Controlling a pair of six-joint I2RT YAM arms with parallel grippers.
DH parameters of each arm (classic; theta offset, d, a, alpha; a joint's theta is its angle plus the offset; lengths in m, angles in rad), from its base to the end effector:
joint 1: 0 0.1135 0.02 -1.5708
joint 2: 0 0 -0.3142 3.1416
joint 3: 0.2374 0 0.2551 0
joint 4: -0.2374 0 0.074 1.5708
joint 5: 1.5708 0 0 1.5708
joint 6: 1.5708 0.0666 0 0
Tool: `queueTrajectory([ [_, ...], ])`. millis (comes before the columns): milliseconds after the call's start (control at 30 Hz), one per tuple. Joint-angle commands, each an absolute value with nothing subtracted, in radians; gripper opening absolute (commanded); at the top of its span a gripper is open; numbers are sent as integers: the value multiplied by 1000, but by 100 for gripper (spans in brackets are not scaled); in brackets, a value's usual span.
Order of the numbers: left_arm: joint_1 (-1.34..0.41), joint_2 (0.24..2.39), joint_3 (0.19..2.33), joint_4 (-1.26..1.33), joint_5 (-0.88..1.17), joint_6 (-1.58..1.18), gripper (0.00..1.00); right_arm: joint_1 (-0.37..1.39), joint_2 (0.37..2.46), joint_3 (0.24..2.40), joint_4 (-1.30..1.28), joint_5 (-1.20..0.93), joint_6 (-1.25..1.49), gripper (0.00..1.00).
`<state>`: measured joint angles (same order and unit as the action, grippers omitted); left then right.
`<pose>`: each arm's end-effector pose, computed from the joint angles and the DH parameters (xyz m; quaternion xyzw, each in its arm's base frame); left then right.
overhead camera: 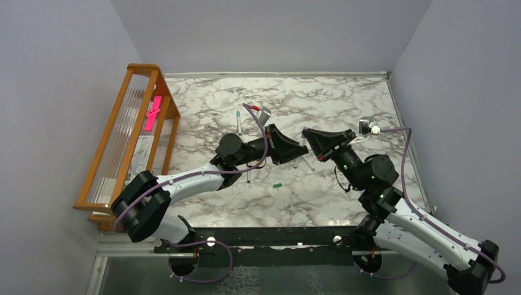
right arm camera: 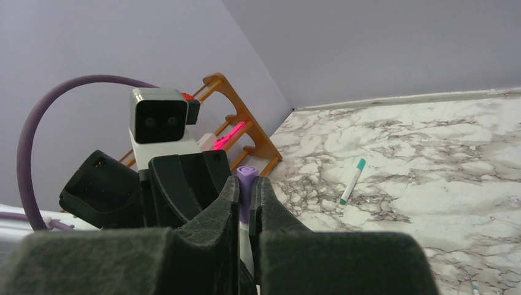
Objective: Insert the pens into the pen caps
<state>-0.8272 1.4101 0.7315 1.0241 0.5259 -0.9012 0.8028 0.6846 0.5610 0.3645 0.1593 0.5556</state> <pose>0.1949 -0.2613 0.3593 0.1920 0.5628 -0.6979 0.3992 0.1228 0.1119 0.3745 -0.0137 0.6181 0.4546 0.6412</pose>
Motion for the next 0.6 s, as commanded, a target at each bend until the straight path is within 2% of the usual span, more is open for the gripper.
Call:
queueTrajectory([
  [0,-833,1426,776,1035,444,-859,0,804,667,528,348,123,593,1],
  [133,-833,1445,801,1028,448,-825,0,804,654,519,344,126,597,1],
  [233,-833,1458,816,1012,490,-783,0,804,635,534,318,131,601,4],
  [400,-833,1453,816,960,495,-720,0,804,585,560,278,140,598,22],
  [567,-833,1451,828,951,530,-686,0,803,544,569,244,152,589,35],
])
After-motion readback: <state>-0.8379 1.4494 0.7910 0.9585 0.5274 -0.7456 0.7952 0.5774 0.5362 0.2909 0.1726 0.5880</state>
